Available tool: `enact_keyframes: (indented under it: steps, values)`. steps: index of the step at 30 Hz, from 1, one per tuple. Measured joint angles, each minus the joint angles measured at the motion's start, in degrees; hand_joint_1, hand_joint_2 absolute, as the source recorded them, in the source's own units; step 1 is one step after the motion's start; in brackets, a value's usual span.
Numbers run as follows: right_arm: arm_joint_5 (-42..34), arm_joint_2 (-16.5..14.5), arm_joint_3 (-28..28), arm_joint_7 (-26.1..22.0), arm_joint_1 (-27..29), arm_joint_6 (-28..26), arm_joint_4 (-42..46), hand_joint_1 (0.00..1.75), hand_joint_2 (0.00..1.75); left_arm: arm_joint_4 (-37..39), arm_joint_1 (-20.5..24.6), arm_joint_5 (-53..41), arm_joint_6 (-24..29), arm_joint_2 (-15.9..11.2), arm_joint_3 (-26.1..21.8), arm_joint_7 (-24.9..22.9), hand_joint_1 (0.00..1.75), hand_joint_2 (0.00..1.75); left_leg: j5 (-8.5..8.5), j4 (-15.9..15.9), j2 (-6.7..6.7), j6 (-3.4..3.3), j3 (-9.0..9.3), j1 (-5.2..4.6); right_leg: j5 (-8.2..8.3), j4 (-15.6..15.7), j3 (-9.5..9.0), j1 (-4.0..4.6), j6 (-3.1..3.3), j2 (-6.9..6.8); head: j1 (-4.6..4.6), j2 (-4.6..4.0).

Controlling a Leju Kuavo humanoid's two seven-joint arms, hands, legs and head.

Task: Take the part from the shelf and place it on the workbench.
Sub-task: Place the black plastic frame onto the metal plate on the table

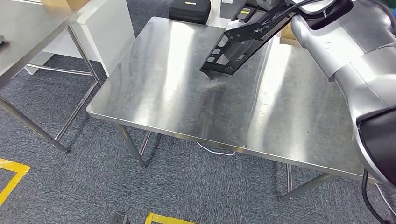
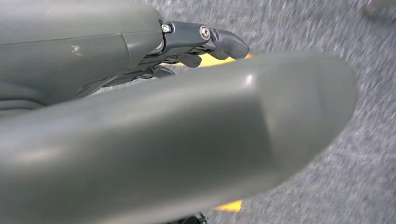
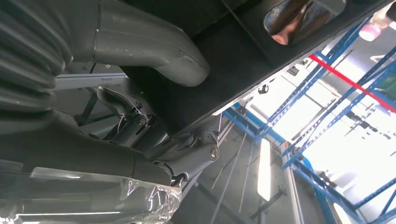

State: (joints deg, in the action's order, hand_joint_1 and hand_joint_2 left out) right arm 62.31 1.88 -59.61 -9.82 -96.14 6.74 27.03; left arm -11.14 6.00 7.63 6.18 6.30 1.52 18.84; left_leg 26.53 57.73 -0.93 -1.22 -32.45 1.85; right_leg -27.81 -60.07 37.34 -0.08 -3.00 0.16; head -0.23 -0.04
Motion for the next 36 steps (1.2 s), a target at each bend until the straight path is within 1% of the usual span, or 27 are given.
enact_keyframes:
  steps: [1, 2, 4, 6, 7, 8, 10, 11, 12, 13, 15, 16, 17, 20, 22, 23, 25, 26, 27, 28, 29, 30, 31, 32, 33, 34, 36]
  values:
    - [0.0, 0.0, 0.0, 0.0, -0.1, 0.0, 0.0, 1.75, 1.75, 0.0, 0.0, 0.0, 0.0, 0.1, 0.0, 0.0, 0.0, 0.0, 0.59, -0.2, -0.12, 0.21, 0.64, -0.07, 2.36, 2.3, -0.53, 0.46, 0.42, -0.12, 0.08, 0.0]
    - [0.0, 0.0, 0.0, 0.0, -0.2, 0.0, 0.0, 1.75, 1.75, 0.0, 0.1, 0.0, 0.0, 0.1, 0.0, 0.0, 0.0, 0.0, 0.8, -0.1, -0.17, 0.46, 1.17, -0.16, 3.56, 3.6, -0.8, 0.83, 1.08, -0.19, 0.18, 0.0]
    - [0.0, -0.2, 0.0, 0.0, -0.7, 0.0, 0.0, 1.75, 1.75, 0.0, 0.1, 0.0, 0.0, 0.2, 0.0, 0.0, 0.0, 0.0, 0.95, 0.2, -0.08, 1.05, 1.84, -0.34, 4.1, 4.5, -2.3, 0.75, 2.6, -0.11, 0.28, 0.0]
    - [0.0, -0.5, 0.0, 0.0, -1.1, 0.0, 0.1, 1.75, 1.75, 0.0, 0.2, 0.0, 0.0, 0.2, 0.0, 0.0, 0.0, 0.0, 1.49, 2.8, 0.27, 1.26, 1.09, -0.36, 4.34, 5.0, -4.18, 0.03, 3.8, -0.05, 0.03, 0.0]
    - [0.0, -0.6, 0.0, 0.0, -1.3, 0.0, 0.1, 1.75, 1.75, 0.0, 0.3, 0.0, 0.0, 0.1, 0.0, 0.0, 0.0, 0.0, 2.27, 5.6, 0.41, 1.33, -0.42, -0.29, 4.12, 5.0, -4.89, -0.14, 4.34, -0.05, -0.09, 0.0]
    - [0.0, -0.7, 0.0, 0.0, -1.4, 0.0, 0.1, 1.75, 1.75, 0.0, 0.3, 0.0, 0.0, 0.1, 0.0, 0.0, 0.0, 0.0, 3.37, 9.2, 0.48, 1.44, -2.61, -0.27, 3.74, 5.0, -5.37, 0.04, 4.85, -0.03, -0.15, 0.0]
    - [0.0, -1.0, 0.0, 0.0, -1.4, 0.0, 0.1, 1.75, 1.75, 0.0, 0.1, 0.0, 0.0, 0.0, 0.0, 0.0, 0.0, 0.0, 6.32, 15.3, 0.48, 1.85, -7.58, -0.24, 2.79, 5.0, -6.22, 0.3, 5.41, 0.24, -0.17, 0.0]
    - [0.0, -1.1, 0.0, 0.0, -1.3, 0.0, 0.1, 1.75, 1.75, 0.0, 0.1, 0.0, 0.0, 0.0, 0.0, 0.0, 0.0, 0.0, 7.29, 16.0, 0.5, 2.01, -9.21, -0.21, 2.19, 5.0, -6.83, 0.37, 5.39, 0.43, -0.21, 0.0]
    - [0.0, -1.2, 0.0, 0.0, -1.2, 0.0, 0.1, 1.75, 1.75, 0.0, 0.0, 0.0, 0.0, -0.1, 0.0, 0.0, 0.0, 0.0, 7.09, 14.9, 0.57, 2.04, -9.89, -0.19, 1.51, 5.0, -7.6, 0.4, 5.21, 0.59, -0.21, 0.0]
    - [0.0, -1.2, 0.0, 0.0, -1.1, 0.0, 0.1, 1.75, 1.75, 0.0, 0.0, 0.0, 0.0, -0.1, 0.0, 0.0, 0.0, 0.0, 5.53, 12.1, 0.66, 1.98, -9.76, -0.18, 0.77, 5.0, -8.49, 0.4, 5.02, 0.67, -0.2, 0.0]
    - [0.0, -1.2, 0.0, 0.0, -0.9, 0.0, 0.0, 1.75, 1.75, 0.0, -0.1, 0.0, 0.0, -0.2, 0.0, 0.0, 0.0, 0.0, -1.28, 4.6, 0.77, 1.52, -8.64, -0.23, -0.91, 4.8, -9.98, 0.54, 4.53, 0.75, -0.2, 0.0]
    - [0.0, -1.2, 0.0, 0.0, -0.8, 0.0, 0.0, 1.75, 1.75, 0.0, -0.2, 0.0, 0.0, -0.3, 0.0, -0.1, 0.0, 0.0, -3.98, 2.1, 0.8, 1.14, -8.04, -0.36, -1.7, 4.8, -10.28, 0.72, 4.2, 0.85, -0.17, 0.0]
    - [0.0, -1.2, -0.1, 0.0, -0.7, 0.1, -0.1, 1.75, 1.75, 0.1, -0.2, 0.0, 0.0, -0.3, 0.0, -0.1, 0.0, 0.0, -5.78, 0.5, 0.83, 0.7, -7.66, -0.51, -2.23, 4.7, -10.64, 0.88, 3.82, 0.96, -0.18, 0.0]
    - [0.1, -1.2, 0.0, -0.1, -0.9, 0.1, 0.0, 1.75, 1.75, 0.0, 0.0, 0.0, 0.0, -0.3, 0.0, -0.1, 0.0, 0.0, -5.41, -0.2, 0.94, -0.62, -6.36, -0.67, -2.56, 3.4, -11.03, 1.23, 3.02, 1.03, -0.3, 0.0]
    - [0.0, -1.1, 0.0, 0.0, -1.1, 0.1, 0.0, 1.75, 1.75, 0.0, 0.2, 0.0, 0.0, -0.3, -0.1, 0.0, 0.0, 0.0, -4.79, -0.6, 0.89, -1.31, -5.15, -0.36, -2.33, -1.7, -8.08, 1.09, 2.53, 0.79, -0.26, 0.0]
    - [0.0, -0.9, 0.0, 0.0, -1.0, 0.0, 0.0, 1.75, 1.75, 0.0, 0.2, 0.0, 0.0, -0.3, -0.1, 0.0, 0.0, 0.0, -4.31, -0.7, 0.85, -1.48, -4.62, -0.23, -2.78, -5.6, -5.42, 0.75, 2.3, 0.68, -0.26, 0.0]
    - [0.0, -0.6, 0.0, 0.0, -0.7, 0.0, 0.0, 1.75, 1.75, 0.0, 0.2, 0.0, 0.0, -0.2, -0.1, 0.0, 0.0, 0.0, -3.17, -0.7, 0.65, -1.37, -3.62, 0.01, -5.4, -11.7, -0.19, 0.12, 2.09, 0.6, -0.25, 0.0]
    - [0.0, -0.5, 0.0, 0.0, -0.4, 0.0, -0.1, 1.75, 1.75, 0.0, 0.2, 0.0, 0.0, -0.2, -0.1, 0.0, 0.0, 0.0, -2.53, -0.7, 0.54, -1.17, -2.98, 0.15, -6.71, -12.6, 1.63, -0.31, 1.89, 0.56, -0.26, 0.0]
    - [0.0, -0.4, 0.0, 0.0, -0.1, 0.0, -0.1, 1.75, 1.75, 0.0, 0.1, 0.0, 0.0, -0.2, -0.1, 0.0, 0.0, 0.0, -1.89, -0.7, 0.45, -0.89, -2.25, 0.33, -6.92, -11.5, 2.49, -0.78, 1.35, 0.46, -0.25, 0.0]
    - [0.0, -0.4, 0.0, 0.0, 0.1, 0.0, -0.1, 1.75, 1.75, 0.0, 0.0, 0.0, 0.0, -0.2, -0.1, 0.0, 0.0, 0.0, -1.25, -0.7, 0.39, -0.58, -1.48, 0.54, -5.65, -8.7, 2.54, -1.26, 0.42, 0.29, -0.24, 0.0]
    - [0.0, -0.2, 0.0, 0.0, 0.2, 0.0, -0.1, 1.75, 1.75, 0.0, -0.1, 0.0, 0.0, -0.2, -0.1, 0.0, 0.0, 0.0, -0.59, -0.7, 0.34, -0.19, -0.71, 0.74, -2.73, -4.6, 2.05, -1.74, -0.81, -0.01, -0.23, 0.0]
    - [0.0, 0.0, 0.0, 0.0, 0.4, 0.0, -0.2, 1.75, 1.75, 0.0, -0.1, 0.0, 0.0, -0.2, -0.1, 0.0, 0.0, 0.0, 0.05, -0.7, 0.3, 0.29, 0.05, 0.89, 0.87, -0.7, 1.48, -1.98, -1.89, -0.53, -0.22, 0.0]
    - [0.0, 0.1, 0.0, 0.0, 0.5, 0.1, -0.2, 1.75, 1.75, 0.0, -0.1, 0.0, 0.4, -0.2, -0.1, 0.4, 0.0, 0.0, 0.59, -0.7, 0.25, 0.79, 0.58, 0.96, 3.67, 2.1, 0.78, -1.93, -2.15, -0.95, -0.15, 0.0]
    - [0.1, 0.3, 0.0, 0.0, 0.4, 0.4, -0.3, 1.75, 1.75, 0.0, -0.1, -0.2, 1.7, -0.2, -0.1, 1.9, 0.0, 0.0, 1.04, -0.8, 0.26, 1.31, 1.0, 0.95, 5.67, 3.6, 0.31, -1.57, -1.85, -1.17, -0.11, 0.0]
    - [0.2, 0.5, 0.0, 0.0, 0.2, 0.7, -0.3, 1.75, 1.75, 0.0, -0.1, -0.4, 3.4, -0.2, -0.1, 4.5, 0.0, 0.0, 1.34, -0.8, 0.28, 1.74, 1.36, 0.91, 6.27, 3.7, 0.06, -1.33, -1.09, -1.25, -0.13, 0.0]
    - [0.3, 0.7, 0.0, -0.2, 0.0, 0.9, -0.3, 1.75, 1.75, 0.0, 0.0, -0.6, 5.3, -0.1, -0.1, 7.6, 0.0, 0.0, 1.5, -0.8, 0.35, 2.03, 1.57, 0.92, 6.04, 3.5, -0.42, -1.21, -0.24, -1.06, -0.16, 0.0]
    - [0.6, 1.1, -0.1, -0.7, -0.3, 1.0, -0.4, 1.75, 1.75, 0.0, 0.3, -1.0, 7.7, 0.0, -0.2, 12.1, 0.0, 0.0, 1.61, 0.9, 0.64, 2.29, 1.1, 1.17, 5.73, 3.6, -1.25, -1.6, 0.7, -0.85, -0.34, 0.0]
